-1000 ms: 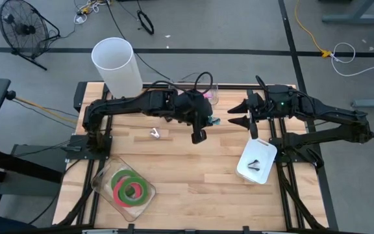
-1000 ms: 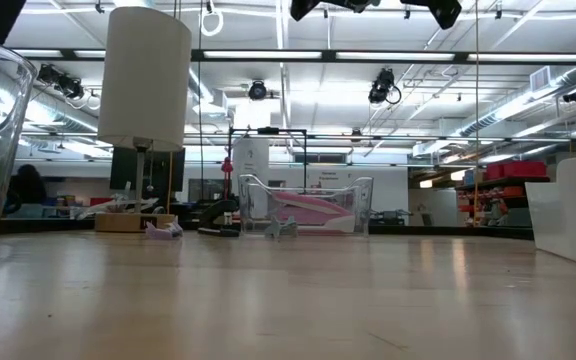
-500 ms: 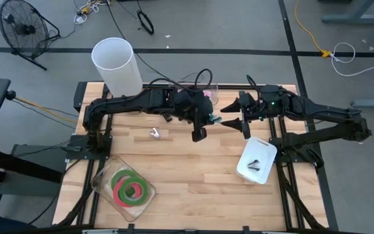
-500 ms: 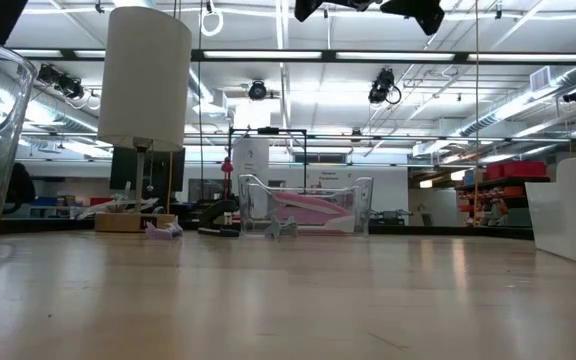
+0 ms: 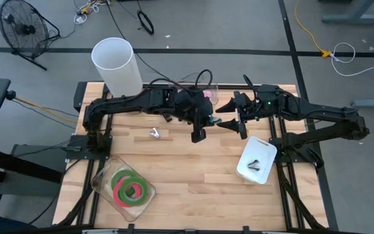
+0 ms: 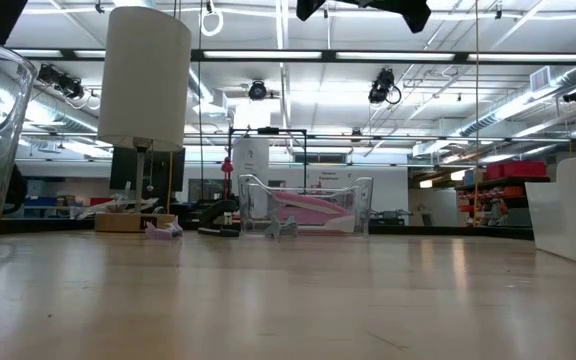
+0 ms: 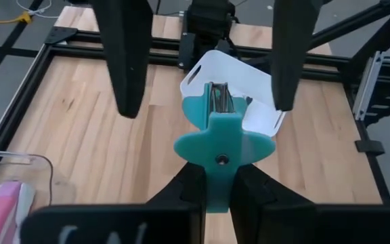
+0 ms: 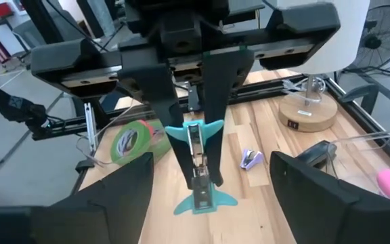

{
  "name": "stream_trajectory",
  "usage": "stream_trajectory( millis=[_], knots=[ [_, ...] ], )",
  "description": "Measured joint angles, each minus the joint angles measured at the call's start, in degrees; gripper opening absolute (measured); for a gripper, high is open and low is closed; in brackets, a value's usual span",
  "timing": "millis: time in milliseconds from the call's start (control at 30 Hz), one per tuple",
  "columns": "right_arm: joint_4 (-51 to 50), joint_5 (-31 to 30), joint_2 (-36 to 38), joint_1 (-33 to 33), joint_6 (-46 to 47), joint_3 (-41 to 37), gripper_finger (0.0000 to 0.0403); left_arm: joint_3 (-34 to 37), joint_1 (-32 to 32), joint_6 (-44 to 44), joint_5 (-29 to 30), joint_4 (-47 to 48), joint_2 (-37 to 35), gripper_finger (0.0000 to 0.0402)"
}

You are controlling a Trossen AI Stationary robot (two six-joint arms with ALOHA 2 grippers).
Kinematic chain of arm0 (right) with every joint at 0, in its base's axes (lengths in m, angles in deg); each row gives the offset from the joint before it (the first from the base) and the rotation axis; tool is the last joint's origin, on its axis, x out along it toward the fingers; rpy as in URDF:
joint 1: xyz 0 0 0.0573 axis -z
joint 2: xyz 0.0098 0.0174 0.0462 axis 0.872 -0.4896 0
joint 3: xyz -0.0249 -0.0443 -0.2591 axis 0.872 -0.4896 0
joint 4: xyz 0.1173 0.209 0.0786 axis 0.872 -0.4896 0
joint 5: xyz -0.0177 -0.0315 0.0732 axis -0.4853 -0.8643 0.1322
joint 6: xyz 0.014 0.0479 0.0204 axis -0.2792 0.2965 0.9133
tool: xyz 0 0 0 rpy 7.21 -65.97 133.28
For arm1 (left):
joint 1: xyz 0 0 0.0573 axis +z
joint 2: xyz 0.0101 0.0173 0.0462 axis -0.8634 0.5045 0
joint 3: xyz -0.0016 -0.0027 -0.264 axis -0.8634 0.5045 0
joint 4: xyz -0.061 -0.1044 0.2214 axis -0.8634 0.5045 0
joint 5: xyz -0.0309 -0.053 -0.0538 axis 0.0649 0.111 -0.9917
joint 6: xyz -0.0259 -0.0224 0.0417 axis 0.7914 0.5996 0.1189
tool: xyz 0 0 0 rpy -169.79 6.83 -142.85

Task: Pick and place Stapler, Stapler remover, tape
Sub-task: Put the light blue staple remover into the white bin

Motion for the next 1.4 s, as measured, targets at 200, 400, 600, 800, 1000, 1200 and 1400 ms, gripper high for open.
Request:
stream_trajectory(
  millis=[200, 400, 600, 800, 1000, 1200, 1400],
  knots=[
    [-0.1, 0.0, 0.0, 0.0, 0.0, 0.0, 0.0265, 0.0, 0.0, 0.0, 0.0, 0.0, 0.0, 0.0039],
    [-0.1, 0.0, 0.0, 0.0, -0.1, 0.0, 0.0219, 0.0, 0.0, 0.0, -0.2, 0.0, 0.0, 0.0043],
    [2.3, 0.2, 0.0, 0.0, 0.0, 0.0, 0.0191, 0.0, 0.0, 0.0, -2.3, -0.1, 0.0, 0.0038],
    [3.2, 3.2, -0.3, 0.0, 0.8, 0.0, 0.0193, 0.0, 0.0, 0.0, -2.4, -0.1, 0.0, 0.0045],
    [3.4, 4.7, -1.6, 0.0, 1.7, 0.0, 0.0194, 0.0, 0.0, 0.0, -2.5, -0.6, 0.0, 0.0038],
    [4.3, 4.7, -2.2, 0.0, 1.7, 0.0, 0.0192, 0.0, 0.0, 0.3, -2.9, -0.5, 0.0, 0.0047],
    [4.3, 6.0, -2.2, 0.0, 1.7, 0.0, 0.0174, 0.0, 0.0, 0.5, -3.4, -0.3, 0.0, 0.0037]
  ],
)
